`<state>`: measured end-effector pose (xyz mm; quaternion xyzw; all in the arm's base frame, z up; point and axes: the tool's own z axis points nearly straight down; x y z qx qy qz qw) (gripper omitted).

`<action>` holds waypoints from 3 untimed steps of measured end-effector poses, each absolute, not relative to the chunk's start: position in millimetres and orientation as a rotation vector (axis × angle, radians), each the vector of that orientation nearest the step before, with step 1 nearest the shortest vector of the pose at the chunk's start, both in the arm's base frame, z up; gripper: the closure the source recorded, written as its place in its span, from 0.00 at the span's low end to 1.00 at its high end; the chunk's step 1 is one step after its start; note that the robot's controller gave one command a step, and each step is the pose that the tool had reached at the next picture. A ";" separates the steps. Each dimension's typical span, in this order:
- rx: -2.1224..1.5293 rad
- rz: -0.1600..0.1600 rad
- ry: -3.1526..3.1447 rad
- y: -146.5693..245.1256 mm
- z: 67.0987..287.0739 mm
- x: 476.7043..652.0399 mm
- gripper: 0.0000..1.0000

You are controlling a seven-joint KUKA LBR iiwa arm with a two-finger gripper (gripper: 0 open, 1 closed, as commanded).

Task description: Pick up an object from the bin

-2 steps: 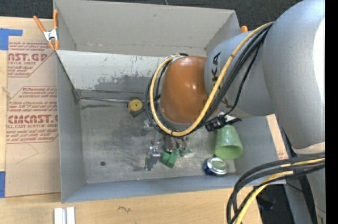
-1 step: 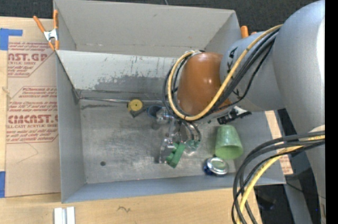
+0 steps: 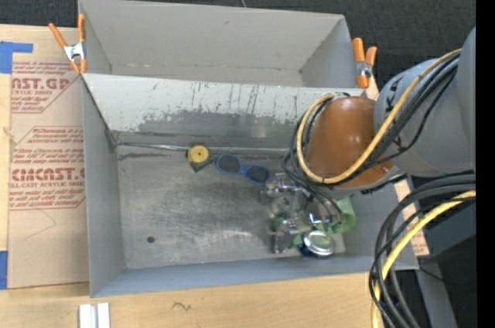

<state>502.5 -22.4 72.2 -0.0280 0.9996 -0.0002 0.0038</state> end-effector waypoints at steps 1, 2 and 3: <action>-0.260 0.000 3.124 -105.1 71.7 492.3 0.00; -0.267 0.000 3.125 -102.9 74.1 493.3 1.00; -0.833 -0.003 3.022 -78.1 202.4 507.2 1.00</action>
Offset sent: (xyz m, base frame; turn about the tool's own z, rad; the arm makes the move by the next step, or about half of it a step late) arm -0.0118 -0.0809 -0.0022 -0.1145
